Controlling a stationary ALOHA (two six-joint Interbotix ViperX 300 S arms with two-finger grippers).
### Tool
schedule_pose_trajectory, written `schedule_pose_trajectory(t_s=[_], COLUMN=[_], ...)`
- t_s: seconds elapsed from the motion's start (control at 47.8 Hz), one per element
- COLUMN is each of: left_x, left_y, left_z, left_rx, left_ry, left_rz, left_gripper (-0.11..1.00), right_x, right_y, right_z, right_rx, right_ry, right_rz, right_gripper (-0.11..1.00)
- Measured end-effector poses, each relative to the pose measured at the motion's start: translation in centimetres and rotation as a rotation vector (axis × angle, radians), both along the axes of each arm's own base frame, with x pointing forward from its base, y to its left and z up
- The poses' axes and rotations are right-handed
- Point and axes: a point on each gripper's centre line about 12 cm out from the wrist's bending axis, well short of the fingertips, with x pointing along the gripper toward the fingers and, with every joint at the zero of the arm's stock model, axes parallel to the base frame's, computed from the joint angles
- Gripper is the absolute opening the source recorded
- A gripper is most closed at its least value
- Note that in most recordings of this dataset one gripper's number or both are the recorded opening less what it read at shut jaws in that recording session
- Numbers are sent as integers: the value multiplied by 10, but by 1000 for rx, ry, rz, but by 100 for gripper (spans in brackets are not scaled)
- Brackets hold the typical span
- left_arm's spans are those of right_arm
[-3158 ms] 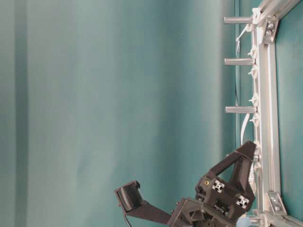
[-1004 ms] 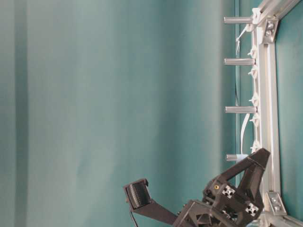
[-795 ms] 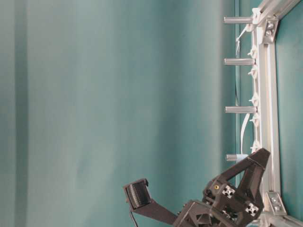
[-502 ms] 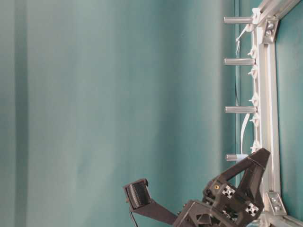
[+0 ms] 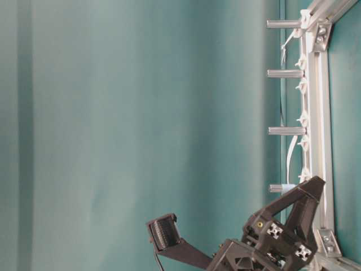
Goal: Insert the wire through the string loop located on the right side.
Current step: 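Push the USB plug through the zip-tie loop with the right gripper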
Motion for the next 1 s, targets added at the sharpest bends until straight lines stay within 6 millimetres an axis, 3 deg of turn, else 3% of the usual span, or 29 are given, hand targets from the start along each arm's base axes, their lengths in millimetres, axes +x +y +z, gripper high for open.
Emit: schedule_pose_trajectory(t_s=[1.004], left_x=[0], left_y=[-1], left_z=[0], left_rx=[0], left_ry=[0], left_rz=[-2], left_gripper=[56], right_x=[2], right_y=[2], right_z=[0], right_rx=[2], right_ry=[11], right_rz=[5], right_gripper=[12])
